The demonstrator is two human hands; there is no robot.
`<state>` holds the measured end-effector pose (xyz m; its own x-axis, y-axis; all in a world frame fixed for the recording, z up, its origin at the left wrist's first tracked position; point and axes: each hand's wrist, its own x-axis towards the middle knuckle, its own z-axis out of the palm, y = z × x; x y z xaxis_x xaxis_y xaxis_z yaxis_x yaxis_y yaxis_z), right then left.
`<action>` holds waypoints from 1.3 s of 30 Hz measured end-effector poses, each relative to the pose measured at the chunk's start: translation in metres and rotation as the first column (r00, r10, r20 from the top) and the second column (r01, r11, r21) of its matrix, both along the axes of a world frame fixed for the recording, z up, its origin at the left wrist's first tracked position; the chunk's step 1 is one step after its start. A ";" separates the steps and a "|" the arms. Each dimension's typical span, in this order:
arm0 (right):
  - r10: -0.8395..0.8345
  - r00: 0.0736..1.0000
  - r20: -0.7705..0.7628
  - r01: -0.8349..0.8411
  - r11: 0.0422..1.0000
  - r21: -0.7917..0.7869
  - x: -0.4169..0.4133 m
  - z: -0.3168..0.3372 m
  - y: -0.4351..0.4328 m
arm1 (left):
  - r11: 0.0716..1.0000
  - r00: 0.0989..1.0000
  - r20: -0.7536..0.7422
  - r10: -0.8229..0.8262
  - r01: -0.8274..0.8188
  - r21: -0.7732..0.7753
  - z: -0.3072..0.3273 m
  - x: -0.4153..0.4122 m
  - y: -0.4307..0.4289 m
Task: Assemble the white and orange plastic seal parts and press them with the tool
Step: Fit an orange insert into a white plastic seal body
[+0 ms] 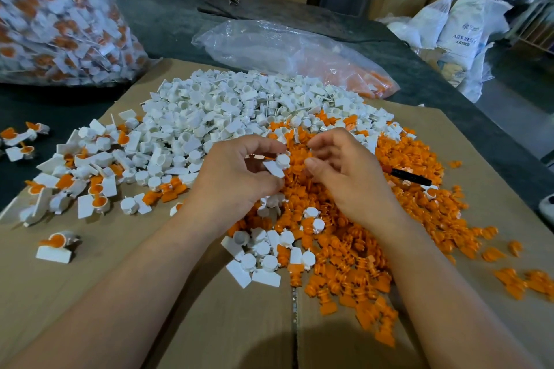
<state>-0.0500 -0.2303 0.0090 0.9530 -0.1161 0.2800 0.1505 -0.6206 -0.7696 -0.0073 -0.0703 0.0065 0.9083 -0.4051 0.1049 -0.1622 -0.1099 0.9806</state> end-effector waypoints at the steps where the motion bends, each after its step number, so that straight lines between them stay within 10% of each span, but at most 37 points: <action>1: 0.013 1.000 0.000 -0.013 1.000 -0.013 0.000 0.000 0.001 | 1.000 1.000 0.006 -0.005 0.005 0.002 0.000 0.000 0.000; 23: 0.056 0.993 0.103 -0.070 0.988 0.134 -0.004 0.004 0.007 | 0.993 1.000 0.013 0.015 -0.013 -0.115 -0.001 0.002 0.001; 39: 0.014 0.979 0.204 -0.073 0.956 0.284 -0.007 0.007 0.014 | 0.918 0.932 -0.308 -0.193 0.061 -0.392 0.000 0.003 0.000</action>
<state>-0.0565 -0.2163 0.0156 0.8877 -0.1800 0.4237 0.3396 -0.3654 -0.8667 -0.0044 -0.0701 0.0069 0.8590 -0.5111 -0.0296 0.1934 0.2703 0.9432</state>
